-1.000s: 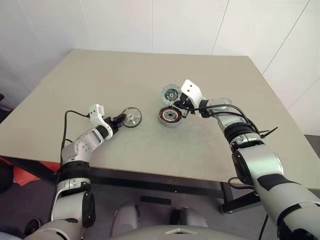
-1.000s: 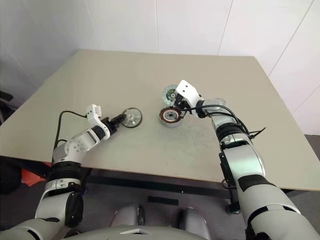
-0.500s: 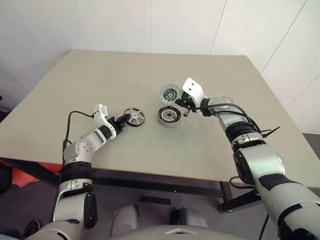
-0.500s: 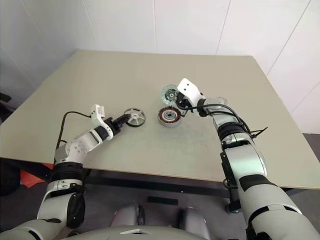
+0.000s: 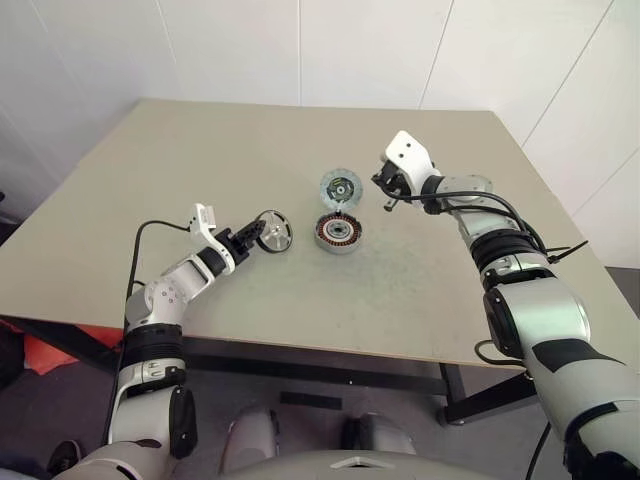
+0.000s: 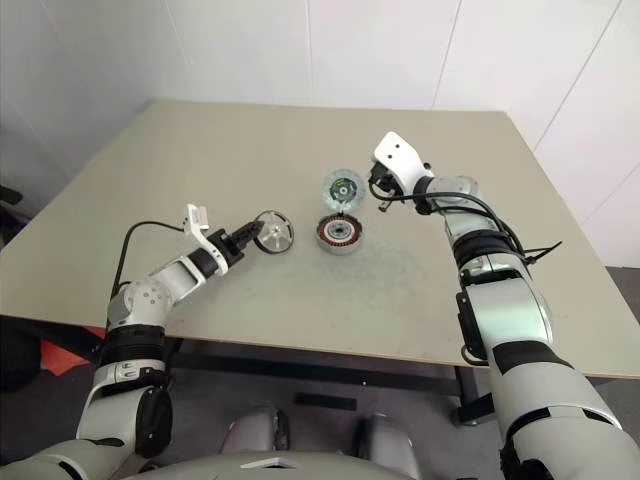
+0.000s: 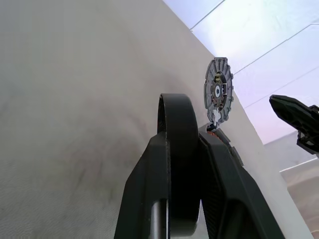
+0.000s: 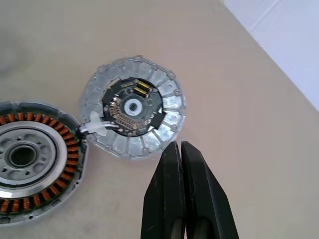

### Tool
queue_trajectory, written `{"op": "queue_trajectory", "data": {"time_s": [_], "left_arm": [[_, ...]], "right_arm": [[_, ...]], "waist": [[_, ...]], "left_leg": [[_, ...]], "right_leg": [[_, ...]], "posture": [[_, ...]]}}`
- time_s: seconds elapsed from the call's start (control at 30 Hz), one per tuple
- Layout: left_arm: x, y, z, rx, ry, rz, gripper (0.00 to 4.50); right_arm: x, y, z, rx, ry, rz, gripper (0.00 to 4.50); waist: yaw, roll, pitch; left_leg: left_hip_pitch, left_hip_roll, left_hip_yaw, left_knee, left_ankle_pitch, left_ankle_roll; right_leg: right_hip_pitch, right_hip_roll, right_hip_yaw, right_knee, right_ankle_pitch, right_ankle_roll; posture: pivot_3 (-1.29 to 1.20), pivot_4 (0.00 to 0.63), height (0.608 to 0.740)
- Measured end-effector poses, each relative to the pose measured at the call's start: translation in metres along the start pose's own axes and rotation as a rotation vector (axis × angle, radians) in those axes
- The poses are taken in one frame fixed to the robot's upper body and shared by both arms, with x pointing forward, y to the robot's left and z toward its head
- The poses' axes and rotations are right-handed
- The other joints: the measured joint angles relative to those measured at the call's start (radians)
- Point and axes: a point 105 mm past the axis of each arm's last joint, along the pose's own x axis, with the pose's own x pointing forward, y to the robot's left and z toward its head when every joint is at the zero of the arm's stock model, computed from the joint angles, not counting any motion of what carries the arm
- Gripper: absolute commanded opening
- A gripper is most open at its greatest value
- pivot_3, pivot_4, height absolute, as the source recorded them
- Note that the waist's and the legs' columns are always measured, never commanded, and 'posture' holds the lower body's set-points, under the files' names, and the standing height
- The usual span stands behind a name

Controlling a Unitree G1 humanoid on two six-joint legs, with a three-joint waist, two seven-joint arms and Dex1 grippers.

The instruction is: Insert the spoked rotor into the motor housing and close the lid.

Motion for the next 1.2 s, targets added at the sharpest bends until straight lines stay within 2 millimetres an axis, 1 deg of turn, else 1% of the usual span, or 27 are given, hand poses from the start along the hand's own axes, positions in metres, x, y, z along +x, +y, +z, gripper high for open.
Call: {"op": "queue_trajectory", "data": {"time_s": [0.03, 0.1, 0.2, 0.23, 0.3, 0.47, 0.53, 0.67, 0.73, 0.87, 1.0, 1.2], "left_arm": [[0.002, -0.004, 0.0, -0.053, -0.021, -0.025, 0.44], [0.01, -0.022, 0.003, -0.222, -0.069, -0.137, 0.44], [0.025, -0.045, 0.006, -0.345, -0.083, -0.232, 0.44], [0.03, -0.049, 0.006, -0.371, -0.079, -0.246, 0.44], [0.041, -0.054, -0.002, -0.419, -0.044, -0.252, 0.44], [0.067, -0.056, -0.043, -0.494, 0.114, -0.198, 0.44], [0.073, -0.056, -0.052, -0.498, 0.149, -0.179, 0.44], [0.078, -0.054, -0.053, -0.49, 0.157, -0.154, 0.44], [0.079, -0.05, -0.055, -0.49, 0.157, -0.137, 0.44], [0.08, -0.043, -0.064, -0.495, 0.178, -0.1, 0.44], [0.083, -0.047, -0.068, -0.451, 0.213, -0.101, 0.44], [0.083, -0.045, -0.069, -0.437, 0.216, -0.1, 0.44]], "right_arm": [[-0.001, -0.003, -0.001, 0.0, 0.006, -0.015, 0.0], [-0.005, -0.011, -0.005, 0.004, 0.025, -0.059, 0.0], [-0.009, -0.018, -0.009, 0.008, 0.043, -0.099, 0.0], [-0.009, -0.02, -0.01, 0.01, 0.047, -0.109, 0.0], [-0.012, -0.024, -0.011, 0.01, 0.054, -0.126, 0.0], [-0.017, -0.032, -0.013, 0.006, 0.064, -0.159, 0.0], [-0.017, -0.032, -0.012, 0.005, 0.063, -0.16, 0.0], [-0.018, -0.033, -0.013, 0.004, 0.065, -0.163, 0.0], [-0.019, -0.035, -0.013, 0.003, 0.068, -0.168, 0.0], [-0.019, -0.035, -0.014, 0.002, 0.068, -0.169, 0.0], [-0.019, -0.035, -0.014, 0.002, 0.068, -0.169, 0.0], [-0.017, -0.033, -0.012, 0.002, 0.063, -0.159, 0.0]], "waist": [[0.001, 0.0, 0.0], [0.005, 0.0, 0.001], [0.005, 0.0, 0.001], [0.004, 0.0, 0.001], [0.003, -0.001, 0.001], [0.002, -0.001, 0.001], [0.002, -0.001, 0.001], [0.003, -0.001, 0.001], [0.005, -0.001, 0.001], [0.007, -0.001, 0.001], [0.009, -0.001, 0.001], [0.01, -0.001, 0.001]], "left_leg": [[-0.001, 0.0, 0.0, 0.0, 0.0, 0.0], [-0.001, -0.001, 0.0, 0.001, 0.0, 0.0], [-0.001, -0.001, 0.0, 0.001, 0.0, 0.001], [-0.001, -0.001, 0.0, 0.001, 0.0, 0.001], [-0.001, -0.001, 0.0, 0.0, 0.001, 0.003], [-0.004, -0.001, 0.0, 0.001, 0.001, 0.005], [-0.006, -0.001, 0.0, 0.001, 0.001, 0.006], [-0.006, -0.001, 0.0, 0.001, 0.0, 0.006], [-0.006, -0.001, 0.0, 0.001, 0.0, 0.006], [-0.006, -0.001, 0.0, 0.001, 0.0, 0.006], [-0.006, -0.001, 0.0, 0.001, 0.0, 0.007], [-0.006, -0.001, 0.0, 0.002, 0.0, 0.007]], "right_leg": [[0.0, 0.0, 0.0, 0.0, 0.0, 0.0], [0.0, 0.0, 0.0, 0.0, 0.0, 0.0], [0.0, 0.0, 0.0, 0.0, 0.0, 0.0], [0.0, 0.0, 0.0, 0.0, 0.0, 0.0], [0.0, 0.0, 0.0, -0.001, 0.0, 0.0], [-0.003, 0.0, 0.0, -0.002, 0.0, 0.0], [-0.005, 0.0, 0.0, -0.002, 0.0, 0.0], [-0.005, 0.0, 0.0, -0.002, 0.0, 0.0], [-0.005, 0.0, 0.0, -0.002, 0.0, 0.0], [-0.005, -0.001, 0.0, -0.002, 0.0, 0.0], [-0.005, -0.001, 0.0, -0.001, 0.0, 0.0], [-0.005, -0.001, -0.001, -0.001, 0.0, 0.0]], "posture": [[0.0, 0.0, 0.74], [0.0, 0.0, 0.74], [0.0, 0.0, 0.74], [0.0, 0.0, 0.74], [0.0, 0.0, 0.74], [0.0, 0.0, 0.74], [0.0, 0.0, 0.74], [0.0, 0.0, 0.74], [0.0, 0.0, 0.74], [0.0, 0.0, 0.74], [0.0, 0.0, 0.74], [0.0, 0.0, 0.74]]}}
